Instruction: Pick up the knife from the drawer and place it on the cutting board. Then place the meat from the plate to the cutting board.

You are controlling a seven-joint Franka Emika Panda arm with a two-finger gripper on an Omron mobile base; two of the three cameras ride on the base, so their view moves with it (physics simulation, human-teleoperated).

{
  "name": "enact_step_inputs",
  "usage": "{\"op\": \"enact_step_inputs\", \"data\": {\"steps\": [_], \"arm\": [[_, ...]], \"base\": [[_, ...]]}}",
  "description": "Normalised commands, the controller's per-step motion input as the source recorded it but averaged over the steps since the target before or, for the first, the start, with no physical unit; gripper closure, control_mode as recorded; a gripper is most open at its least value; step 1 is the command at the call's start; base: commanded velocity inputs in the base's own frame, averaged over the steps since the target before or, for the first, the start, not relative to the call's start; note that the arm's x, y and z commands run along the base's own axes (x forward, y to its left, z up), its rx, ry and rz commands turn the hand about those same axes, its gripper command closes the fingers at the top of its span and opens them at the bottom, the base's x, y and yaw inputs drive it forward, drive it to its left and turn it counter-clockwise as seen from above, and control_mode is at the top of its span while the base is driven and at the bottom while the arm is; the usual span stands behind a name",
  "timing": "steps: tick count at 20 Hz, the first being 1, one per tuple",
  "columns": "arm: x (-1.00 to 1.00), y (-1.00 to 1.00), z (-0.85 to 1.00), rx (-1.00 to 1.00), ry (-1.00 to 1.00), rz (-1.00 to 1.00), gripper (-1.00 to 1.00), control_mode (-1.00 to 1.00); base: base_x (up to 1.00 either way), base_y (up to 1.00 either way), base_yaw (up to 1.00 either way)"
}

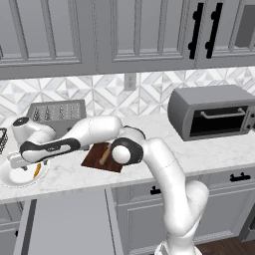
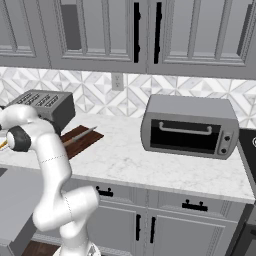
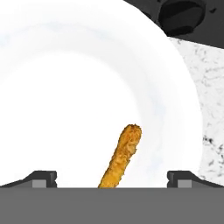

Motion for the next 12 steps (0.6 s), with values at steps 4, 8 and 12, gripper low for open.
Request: {"op": "enact_step_inputs", "data": {"steps": [4,8,12], "arm": [[0.05,0.16,-0.2,0.0,0.0,0.0,-1.0,-1.0],[0.0,0.16,-0.08,0.0,0.01,0.0,-1.0,-1.0],[0.0,0.15,-0.1,0.0,0.03,0.0,-1.0,-1.0]], "base": [[0.0,0.0,0.0],[0.0,0.0,0.0],[0.0,0.0,0.0]]}}
